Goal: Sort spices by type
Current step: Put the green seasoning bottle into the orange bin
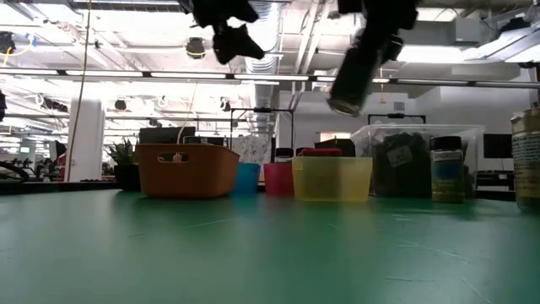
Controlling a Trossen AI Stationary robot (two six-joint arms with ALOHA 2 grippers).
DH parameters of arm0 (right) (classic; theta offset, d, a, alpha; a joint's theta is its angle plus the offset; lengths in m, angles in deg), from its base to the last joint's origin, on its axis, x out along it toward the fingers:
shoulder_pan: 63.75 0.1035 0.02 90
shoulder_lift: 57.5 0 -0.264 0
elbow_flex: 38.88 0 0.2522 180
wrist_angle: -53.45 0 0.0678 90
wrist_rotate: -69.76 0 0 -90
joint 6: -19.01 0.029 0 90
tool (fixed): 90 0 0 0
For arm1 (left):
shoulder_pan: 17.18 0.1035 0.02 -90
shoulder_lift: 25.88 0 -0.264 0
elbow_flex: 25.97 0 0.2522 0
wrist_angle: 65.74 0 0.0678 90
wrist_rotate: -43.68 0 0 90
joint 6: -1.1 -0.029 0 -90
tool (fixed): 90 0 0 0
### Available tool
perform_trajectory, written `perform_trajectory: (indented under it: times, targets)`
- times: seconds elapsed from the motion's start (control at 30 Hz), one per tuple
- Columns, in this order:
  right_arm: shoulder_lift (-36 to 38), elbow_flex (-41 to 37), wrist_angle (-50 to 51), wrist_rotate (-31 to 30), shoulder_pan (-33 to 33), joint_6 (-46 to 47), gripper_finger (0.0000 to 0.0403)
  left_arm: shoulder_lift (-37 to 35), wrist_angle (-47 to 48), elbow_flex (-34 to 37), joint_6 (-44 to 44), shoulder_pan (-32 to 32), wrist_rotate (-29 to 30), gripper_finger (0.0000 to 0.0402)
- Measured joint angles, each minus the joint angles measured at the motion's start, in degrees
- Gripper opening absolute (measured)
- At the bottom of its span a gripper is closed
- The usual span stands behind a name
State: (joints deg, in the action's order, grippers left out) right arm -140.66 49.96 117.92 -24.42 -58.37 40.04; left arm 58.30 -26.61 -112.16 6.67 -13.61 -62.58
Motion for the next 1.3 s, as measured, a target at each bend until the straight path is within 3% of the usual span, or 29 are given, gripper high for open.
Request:
perform_trajectory:
  times: [0.27, 0.53, 0.77, 0.93, 1.3]
  targets:
    - [-7.2, 8.5, 0.8, 1.3, 0.3, -9.2, 0.0228, 4.5, -5.6, 0.0, 4.2, -0.7, 5.7, 0.0275]
    - [-10.0, 12.6, 1.7, 1.5, 0.3, -12.4, 0.0229, 5.0, -8.9, 0.0, 3.6, -0.7, 8.2, 0.0317]
    - [-9.8, 14.2, 1.4, 1.4, 0.3, -12.5, 0.0229, 5.2, -9.9, 0.0, -3.3, -1.8, 8.0, 0.0347]
    - [-9.8, 14.3, 1.2, 1.4, 0.3, -12.1, 0.0229, 5.1, -12.6, 0.0, -6.8, -2.4, 8.1, 0.0344]
    - [-9.8, 14.3, -1.1, 1.3, 0.6, -12.0, 0.0230, 6.4, -13.1, -0.1, -5.5, -2.5, 8.1, 0.0306]
